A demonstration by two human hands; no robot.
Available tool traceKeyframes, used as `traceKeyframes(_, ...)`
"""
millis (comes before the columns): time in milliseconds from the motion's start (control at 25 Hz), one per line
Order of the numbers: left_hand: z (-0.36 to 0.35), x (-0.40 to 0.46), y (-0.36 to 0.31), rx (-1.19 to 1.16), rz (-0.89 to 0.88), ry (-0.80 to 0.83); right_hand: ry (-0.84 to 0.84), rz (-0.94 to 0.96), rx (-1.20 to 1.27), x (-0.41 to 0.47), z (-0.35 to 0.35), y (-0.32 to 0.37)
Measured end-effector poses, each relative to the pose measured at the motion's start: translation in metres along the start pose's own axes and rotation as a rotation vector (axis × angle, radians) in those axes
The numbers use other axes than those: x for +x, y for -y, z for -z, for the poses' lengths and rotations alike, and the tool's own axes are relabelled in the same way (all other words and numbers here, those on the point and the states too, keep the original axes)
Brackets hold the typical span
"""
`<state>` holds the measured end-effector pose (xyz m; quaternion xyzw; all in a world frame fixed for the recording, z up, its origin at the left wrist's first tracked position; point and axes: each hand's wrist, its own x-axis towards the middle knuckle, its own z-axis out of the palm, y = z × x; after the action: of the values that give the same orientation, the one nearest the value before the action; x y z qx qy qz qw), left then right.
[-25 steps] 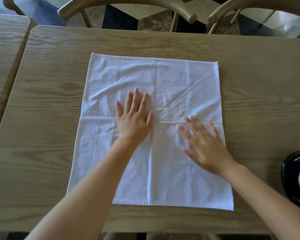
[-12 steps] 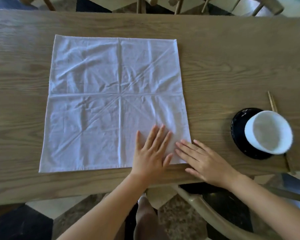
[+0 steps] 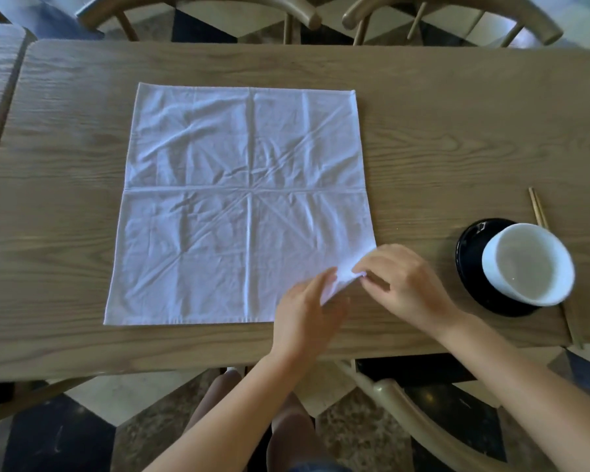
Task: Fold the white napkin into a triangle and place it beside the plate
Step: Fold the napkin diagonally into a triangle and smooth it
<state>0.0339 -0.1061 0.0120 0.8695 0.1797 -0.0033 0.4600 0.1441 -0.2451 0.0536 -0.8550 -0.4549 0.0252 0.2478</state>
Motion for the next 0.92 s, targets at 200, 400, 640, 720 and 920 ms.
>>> traceKeyframes(200,0.046,0.03,-0.025,-0.215,0.141,-0.362,-0.176,-0.135,0.239,0.079,0.014,0.023)
traceKeyframes(400,0.099,0.065,-0.017,-0.238,0.187,-0.554,-0.082,-0.315,0.365,0.144,0.006,0.029)
traceKeyframes(640,0.168,0.133,0.024,-0.207,0.239,-0.693,-0.043,-0.31,0.389,0.258,-0.032,0.043)
traceKeyframes(720,0.192,0.157,0.039,-0.173,0.245,-0.72,-0.04,-0.339,0.416,0.296,-0.05,0.047)
traceKeyframes(920,0.235,0.213,0.088,-0.107,0.339,-0.717,0.022,-0.408,0.47,0.378,-0.099,0.049)
